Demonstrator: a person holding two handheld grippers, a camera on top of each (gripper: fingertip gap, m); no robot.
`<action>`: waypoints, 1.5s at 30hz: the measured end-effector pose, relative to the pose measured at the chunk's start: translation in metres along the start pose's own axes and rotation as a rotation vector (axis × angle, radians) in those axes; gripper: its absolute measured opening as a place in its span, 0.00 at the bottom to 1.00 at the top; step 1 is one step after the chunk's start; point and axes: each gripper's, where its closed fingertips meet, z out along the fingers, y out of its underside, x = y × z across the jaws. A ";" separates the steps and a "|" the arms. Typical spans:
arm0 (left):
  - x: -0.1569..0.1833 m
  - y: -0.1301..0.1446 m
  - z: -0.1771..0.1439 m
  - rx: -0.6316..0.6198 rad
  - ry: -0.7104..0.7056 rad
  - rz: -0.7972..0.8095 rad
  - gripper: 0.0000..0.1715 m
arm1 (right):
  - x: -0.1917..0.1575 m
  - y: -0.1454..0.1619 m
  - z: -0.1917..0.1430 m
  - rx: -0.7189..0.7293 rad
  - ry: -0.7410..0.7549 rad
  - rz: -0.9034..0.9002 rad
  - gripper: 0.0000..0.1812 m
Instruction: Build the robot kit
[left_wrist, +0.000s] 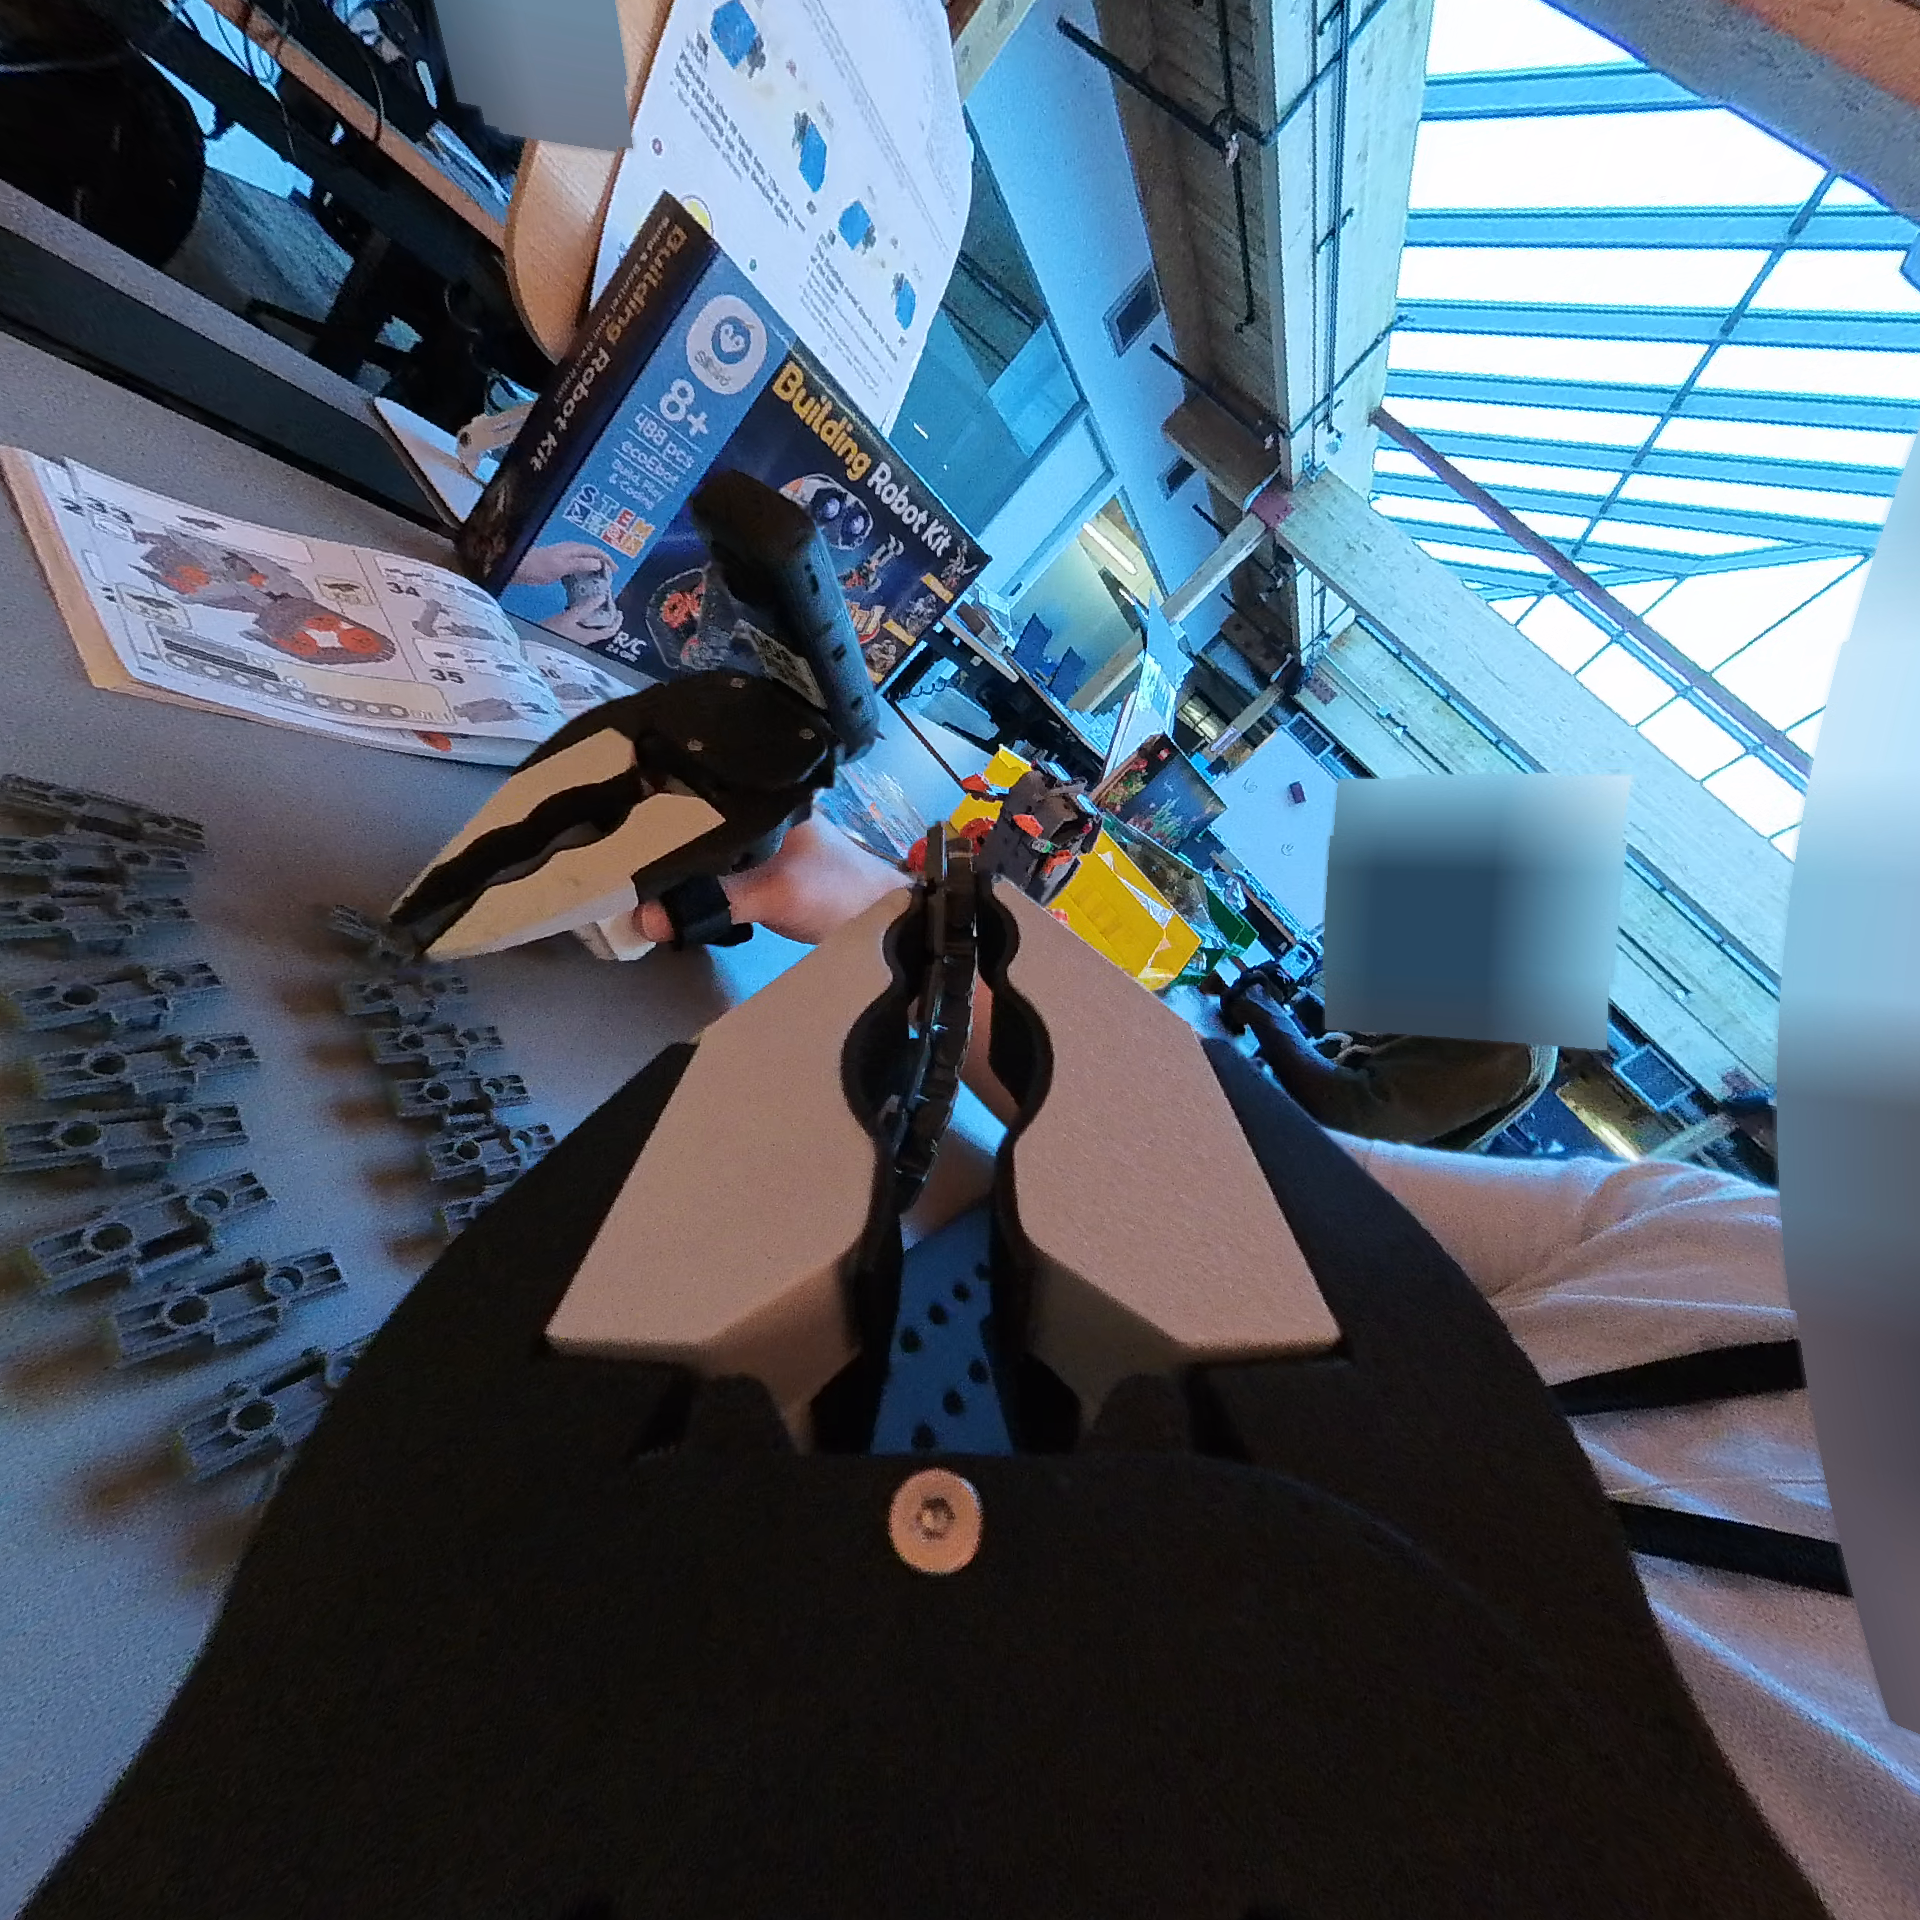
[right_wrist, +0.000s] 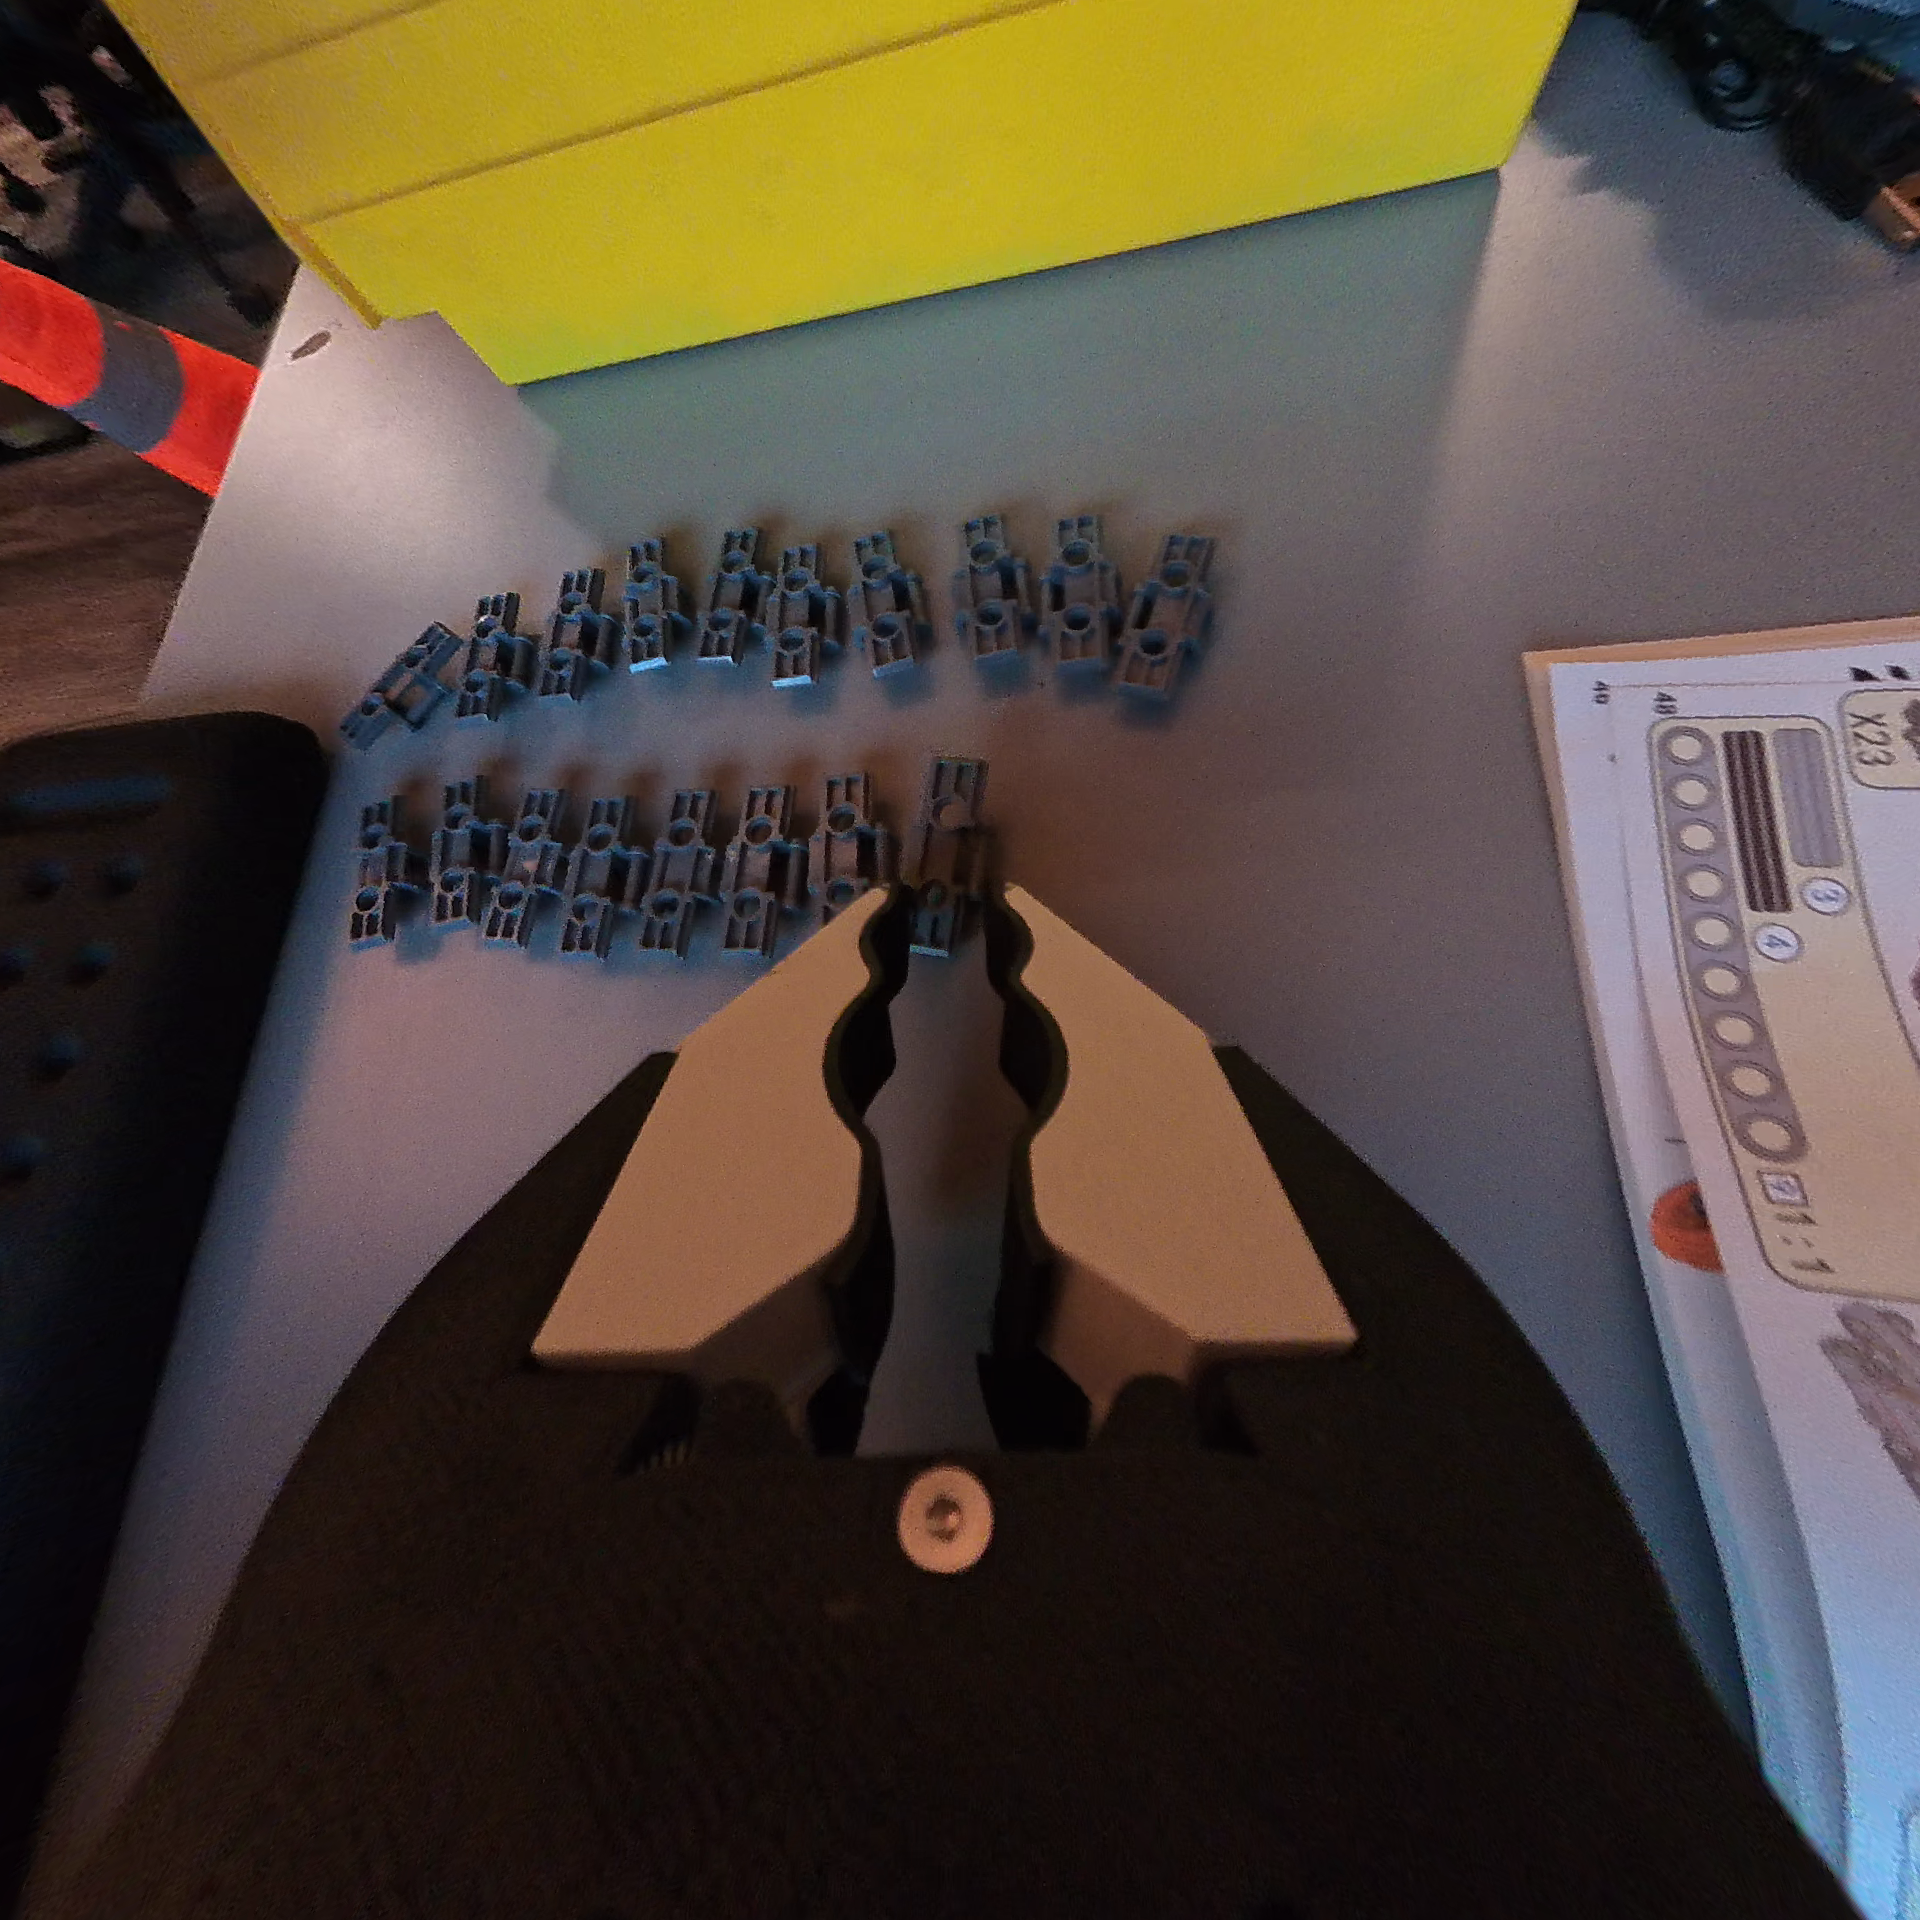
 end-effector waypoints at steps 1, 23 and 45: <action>0.001 0.002 0.003 -0.008 0.002 0.005 0.03 | 0.000 0.001 -0.004 0.005 0.013 -0.001 0.07; -0.064 0.171 0.147 -0.915 -0.074 -0.028 0.04 | -0.065 0.119 -0.155 0.134 -0.133 0.465 0.06; -0.036 0.152 0.166 -0.869 0.024 0.637 0.22 | -0.076 0.113 -0.162 0.181 -0.334 0.614 0.04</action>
